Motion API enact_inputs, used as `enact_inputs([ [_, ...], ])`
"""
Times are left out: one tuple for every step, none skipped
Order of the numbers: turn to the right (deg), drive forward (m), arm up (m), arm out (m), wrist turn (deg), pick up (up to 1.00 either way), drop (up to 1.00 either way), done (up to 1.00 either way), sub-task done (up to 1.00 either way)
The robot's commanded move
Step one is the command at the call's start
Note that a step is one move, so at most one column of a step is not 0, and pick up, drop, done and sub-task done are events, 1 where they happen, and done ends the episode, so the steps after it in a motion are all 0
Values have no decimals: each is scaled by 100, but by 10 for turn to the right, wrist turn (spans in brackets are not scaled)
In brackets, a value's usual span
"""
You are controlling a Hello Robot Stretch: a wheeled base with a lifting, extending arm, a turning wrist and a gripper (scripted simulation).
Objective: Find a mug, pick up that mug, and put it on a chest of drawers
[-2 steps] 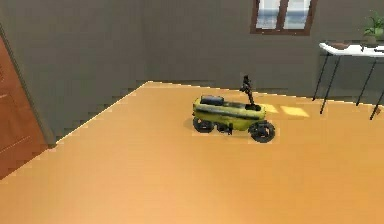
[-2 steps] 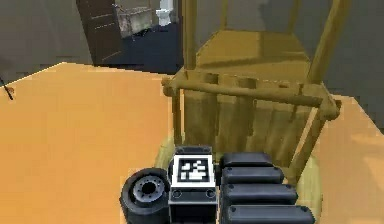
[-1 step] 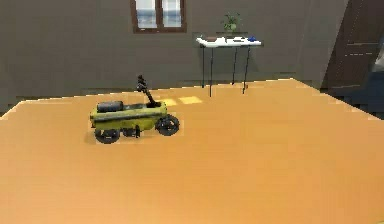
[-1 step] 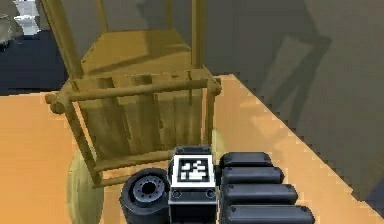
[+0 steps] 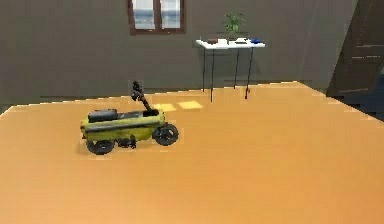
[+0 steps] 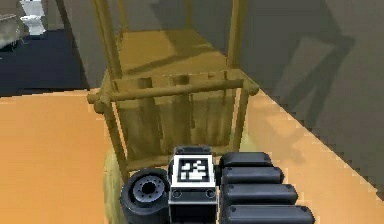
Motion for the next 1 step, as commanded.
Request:
enact_inputs([
  [60, 0, 0, 0, 0, 0, 0, 0, 0],
])
